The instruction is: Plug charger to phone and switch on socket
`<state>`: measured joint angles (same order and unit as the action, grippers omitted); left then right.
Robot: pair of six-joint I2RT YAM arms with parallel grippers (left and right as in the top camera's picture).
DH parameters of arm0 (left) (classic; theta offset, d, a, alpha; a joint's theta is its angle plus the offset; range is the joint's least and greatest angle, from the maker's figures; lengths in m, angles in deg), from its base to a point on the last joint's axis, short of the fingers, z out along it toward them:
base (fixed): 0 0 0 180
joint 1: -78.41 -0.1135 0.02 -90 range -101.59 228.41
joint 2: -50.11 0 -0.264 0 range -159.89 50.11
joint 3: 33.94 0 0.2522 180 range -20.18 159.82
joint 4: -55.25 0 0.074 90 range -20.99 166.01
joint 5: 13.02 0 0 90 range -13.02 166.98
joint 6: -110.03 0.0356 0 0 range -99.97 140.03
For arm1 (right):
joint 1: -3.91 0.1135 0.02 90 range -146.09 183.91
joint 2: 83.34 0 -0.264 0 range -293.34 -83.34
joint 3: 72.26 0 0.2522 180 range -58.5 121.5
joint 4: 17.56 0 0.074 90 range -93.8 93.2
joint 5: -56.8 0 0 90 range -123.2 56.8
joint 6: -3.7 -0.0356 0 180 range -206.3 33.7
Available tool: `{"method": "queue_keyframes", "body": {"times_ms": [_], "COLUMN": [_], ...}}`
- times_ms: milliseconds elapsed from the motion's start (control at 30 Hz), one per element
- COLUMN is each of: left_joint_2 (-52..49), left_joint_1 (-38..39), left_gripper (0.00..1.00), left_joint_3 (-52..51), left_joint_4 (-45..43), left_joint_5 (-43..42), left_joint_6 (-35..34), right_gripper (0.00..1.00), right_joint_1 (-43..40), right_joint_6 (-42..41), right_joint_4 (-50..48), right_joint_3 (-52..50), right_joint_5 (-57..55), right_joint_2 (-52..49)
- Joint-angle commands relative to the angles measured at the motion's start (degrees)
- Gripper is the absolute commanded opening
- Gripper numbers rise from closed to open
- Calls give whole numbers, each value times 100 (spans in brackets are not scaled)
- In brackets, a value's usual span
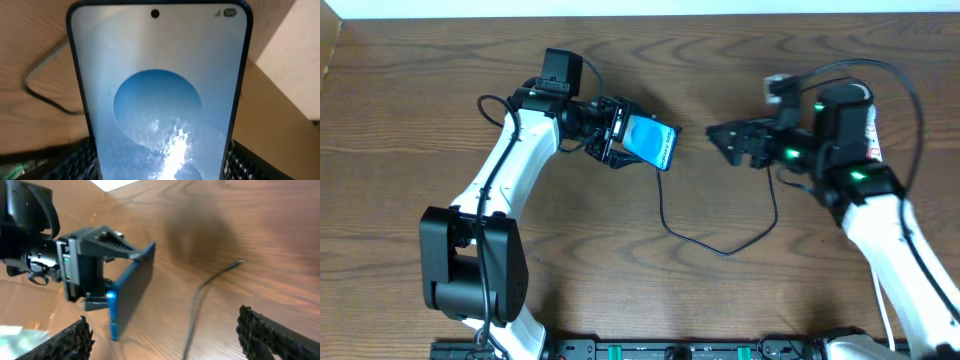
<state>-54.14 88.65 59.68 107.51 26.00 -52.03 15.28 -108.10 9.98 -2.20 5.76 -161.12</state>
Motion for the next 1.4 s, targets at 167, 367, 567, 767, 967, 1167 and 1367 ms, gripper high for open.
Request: {"method": "queue_keyframes", "body": {"times_ms": [167,367,567,767,967,1167,1367], "left_joint_2": [33,31,31,31,31,31,31], "left_joint_1": [-31,-31,-31,-31,-31,-31,-31], "left_gripper": [67,67,67,67,67,67,68], "left_joint_3": [107,105,105,105,105,105,105], "left_joint_4": [-24,-24,-24,-22,-22,-22,-22], "left_joint_5": [1167,1167,1165,1161,1158,1156,1156], "left_joint_6": [-4,-7,-4,-4,-4,-4,-4], "right_gripper": [90,87,72,52,32,21,7], "right_joint_1": [863,1316,1659,1871,2024,2035,2017], "right_joint_6": [-754,-890,-1233,-1248,-1298,-1462,-1663], "right_joint_4": [-1174,-2116,-2452,-2981,-3069,-3069,-3093], "right_joint_3": [81,81,81,81,81,81,81], "right_joint_5": [90,-9,-664,-811,-1108,-1165,-1165], "right_joint_2": [-1152,-1722,-2142,-2376,-2389,-2389,-2389]}}
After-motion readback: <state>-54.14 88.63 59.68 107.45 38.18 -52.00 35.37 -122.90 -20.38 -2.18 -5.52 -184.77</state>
